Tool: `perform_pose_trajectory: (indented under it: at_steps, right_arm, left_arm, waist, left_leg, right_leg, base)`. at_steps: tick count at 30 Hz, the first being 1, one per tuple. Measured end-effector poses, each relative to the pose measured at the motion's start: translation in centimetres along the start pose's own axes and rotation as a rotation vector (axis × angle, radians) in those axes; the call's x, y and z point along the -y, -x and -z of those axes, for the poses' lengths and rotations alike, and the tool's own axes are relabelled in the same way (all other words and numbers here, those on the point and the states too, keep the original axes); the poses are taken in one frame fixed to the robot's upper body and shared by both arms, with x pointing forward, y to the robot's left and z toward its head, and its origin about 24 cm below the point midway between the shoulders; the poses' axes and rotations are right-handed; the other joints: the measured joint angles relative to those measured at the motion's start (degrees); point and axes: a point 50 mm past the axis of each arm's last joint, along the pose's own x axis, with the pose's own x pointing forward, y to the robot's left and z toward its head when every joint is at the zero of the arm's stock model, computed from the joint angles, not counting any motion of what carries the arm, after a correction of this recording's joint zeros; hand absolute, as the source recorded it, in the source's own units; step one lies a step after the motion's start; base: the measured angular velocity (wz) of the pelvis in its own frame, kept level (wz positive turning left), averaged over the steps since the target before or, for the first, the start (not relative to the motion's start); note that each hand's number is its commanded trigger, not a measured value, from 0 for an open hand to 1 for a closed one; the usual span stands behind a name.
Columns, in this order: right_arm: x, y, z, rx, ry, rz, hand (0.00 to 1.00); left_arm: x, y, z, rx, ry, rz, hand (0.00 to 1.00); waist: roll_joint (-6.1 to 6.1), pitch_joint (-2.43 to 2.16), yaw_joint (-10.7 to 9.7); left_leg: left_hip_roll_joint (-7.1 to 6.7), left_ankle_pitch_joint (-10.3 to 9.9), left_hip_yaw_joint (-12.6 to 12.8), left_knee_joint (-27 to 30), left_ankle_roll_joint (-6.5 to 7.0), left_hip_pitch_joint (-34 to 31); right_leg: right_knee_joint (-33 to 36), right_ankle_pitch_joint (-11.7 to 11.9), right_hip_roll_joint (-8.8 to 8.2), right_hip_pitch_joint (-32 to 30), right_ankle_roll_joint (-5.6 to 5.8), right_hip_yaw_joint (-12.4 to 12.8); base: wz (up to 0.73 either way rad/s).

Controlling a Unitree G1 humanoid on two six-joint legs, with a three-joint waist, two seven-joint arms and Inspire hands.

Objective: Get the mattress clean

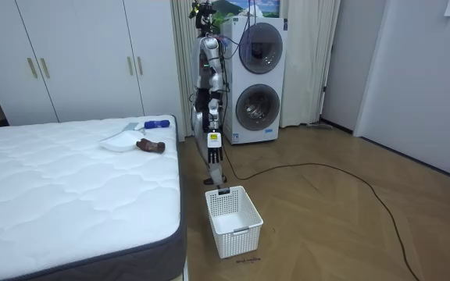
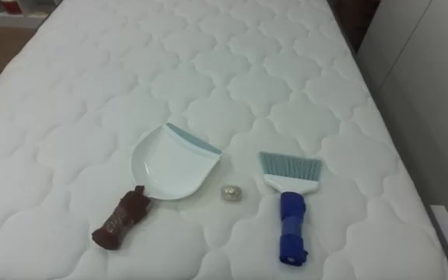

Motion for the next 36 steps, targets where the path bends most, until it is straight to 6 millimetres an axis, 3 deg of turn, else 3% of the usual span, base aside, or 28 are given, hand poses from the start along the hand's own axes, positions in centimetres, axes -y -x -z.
perform_pose_trajectory:
  at_steps: [20,21,23,26,31,36]
  right_arm:
    - [0.4,0.0,-0.2,0.049,-0.019,0.040,0.00]
    - [0.5,0.0,-0.4,0.061,-0.032,0.052,0.00]
    - [0.9,0.0,-0.8,0.081,-0.036,0.076,0.00]
    - [1.5,0.1,-1.6,0.127,-0.036,0.114,0.00]
    - [1.7,0.2,-2.2,0.182,-0.045,0.138,0.00]
    - [2.0,0.4,-2.9,0.239,-0.069,0.144,0.00]
  left_arm:
    - [-0.9,0.0,-0.4,0.055,0.081,-0.118,0.00]
    - [-1.1,0.1,-0.7,0.074,0.087,-0.141,0.00]
    - [-1.9,0.2,-1.7,0.134,0.111,-0.195,0.00]
    - [-3.0,0.7,-3.3,0.232,0.153,-0.287,0.00]
    - [-4.9,1.7,-5.7,0.368,0.251,-0.417,0.00]
    - [-8.0,4.6,-10.0,0.634,0.352,-0.573,0.00]
  waist:
    - [0.69,0.11,-0.27]
    - [0.95,0.06,-0.33]
    - [0.97,0.61,-0.30]
    - [1.25,0.67,-0.11]
    - [1.26,0.28,-0.06]
    - [0.97,-0.24,-0.14]
  left_leg:
    - [-0.07,0.00,-1.80,0.25,0.00,-0.58]
    - [-0.13,0.00,-2.08,0.34,0.00,-1.05]
    - [-0.07,0.00,-2.14,0.30,-0.01,-1.47]
    - [-0.07,0.01,-2.18,0.29,-0.05,-2.49]
    - [-0.09,0.07,-2.18,0.50,-0.09,-2.74]
    - [-0.04,0.57,-1.91,0.27,-0.16,-2.94]
  right_leg:
    - [0.14,0.08,-0.19,0.14,-0.09,-2.50]
    - [0.11,0.08,-0.22,-0.03,-0.08,-2.95]
    - [0.05,0.07,-0.19,-0.32,-0.09,-3.24]
    - [-0.01,0.09,-0.20,-1.21,-0.11,-3.60]
    - [0.07,0.13,-0.21,-1.61,-0.14,-3.72]
    - [-0.09,0.48,-0.23,-1.84,-0.20,-3.65]
  base:
    - [0.04]
    - [0.16]
    - [0.13]
    - [0.06]
    - [0.00]
    - [-0.02]
